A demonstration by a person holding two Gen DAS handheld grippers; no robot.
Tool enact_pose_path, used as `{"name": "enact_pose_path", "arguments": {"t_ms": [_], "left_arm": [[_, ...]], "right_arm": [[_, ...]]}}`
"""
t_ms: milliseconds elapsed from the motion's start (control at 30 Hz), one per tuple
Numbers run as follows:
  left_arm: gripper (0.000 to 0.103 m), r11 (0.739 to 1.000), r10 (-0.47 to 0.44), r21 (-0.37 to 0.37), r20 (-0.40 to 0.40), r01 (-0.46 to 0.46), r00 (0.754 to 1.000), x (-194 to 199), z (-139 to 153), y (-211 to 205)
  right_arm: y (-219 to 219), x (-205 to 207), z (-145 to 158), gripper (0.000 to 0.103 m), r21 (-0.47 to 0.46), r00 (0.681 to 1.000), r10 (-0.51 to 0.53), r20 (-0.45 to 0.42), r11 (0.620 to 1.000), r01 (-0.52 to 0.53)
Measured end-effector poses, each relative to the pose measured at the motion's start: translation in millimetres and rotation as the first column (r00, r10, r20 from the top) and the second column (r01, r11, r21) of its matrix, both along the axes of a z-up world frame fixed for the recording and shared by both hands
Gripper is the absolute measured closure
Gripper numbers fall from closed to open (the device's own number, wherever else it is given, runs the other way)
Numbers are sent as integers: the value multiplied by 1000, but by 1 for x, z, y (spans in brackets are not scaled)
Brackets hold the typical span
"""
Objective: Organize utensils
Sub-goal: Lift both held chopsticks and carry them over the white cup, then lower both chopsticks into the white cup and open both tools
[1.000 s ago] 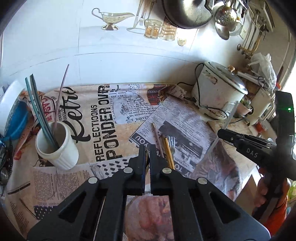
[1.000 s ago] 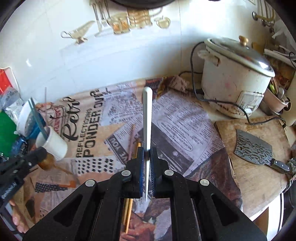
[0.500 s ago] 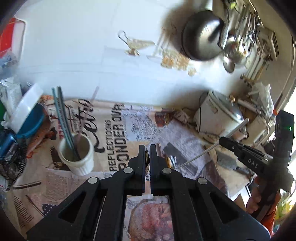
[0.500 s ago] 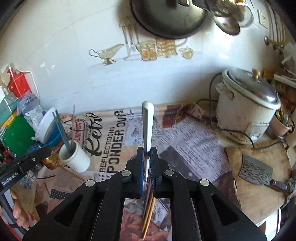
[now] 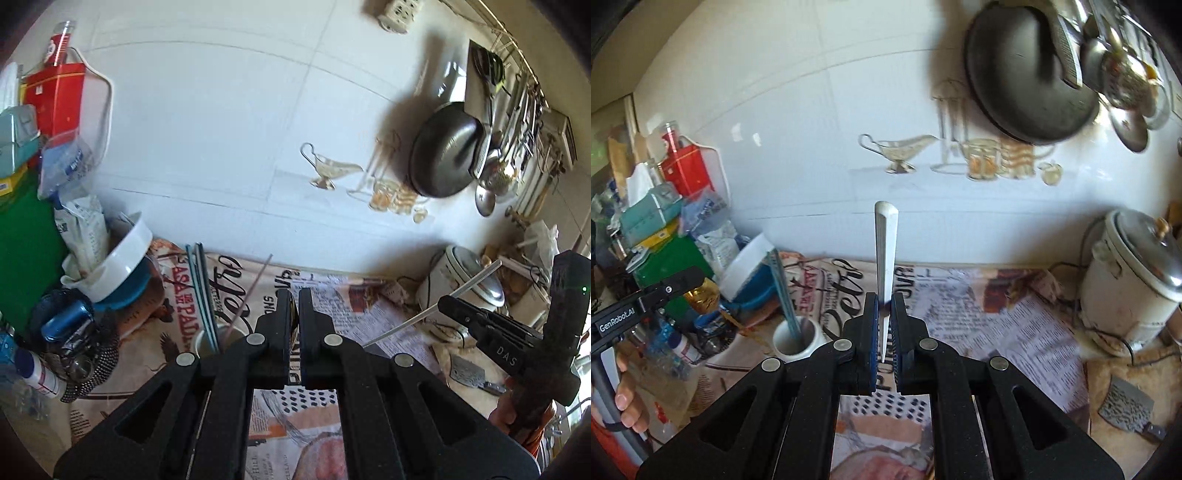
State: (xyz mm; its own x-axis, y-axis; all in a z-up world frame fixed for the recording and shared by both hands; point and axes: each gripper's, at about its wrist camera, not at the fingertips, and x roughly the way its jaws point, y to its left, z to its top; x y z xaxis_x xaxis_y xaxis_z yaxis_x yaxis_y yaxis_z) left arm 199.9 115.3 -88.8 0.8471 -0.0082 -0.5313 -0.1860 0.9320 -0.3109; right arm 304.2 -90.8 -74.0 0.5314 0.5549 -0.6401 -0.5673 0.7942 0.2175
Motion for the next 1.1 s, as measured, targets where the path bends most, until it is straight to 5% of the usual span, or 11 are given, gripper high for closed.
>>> {"name": "enact_pose_path", "arguments": {"t_ms": [433,1100], "left_arm": [[101,997,66,-47,-2,-66,998,18,-9,32],[101,982,107,-126,-228,-138,968,72,-89,63]], "right_arm": [[67,12,2,97,42,982,188,4,981,-188],[140,43,-100,97,-52,908,322,-268,936,-348]]}}
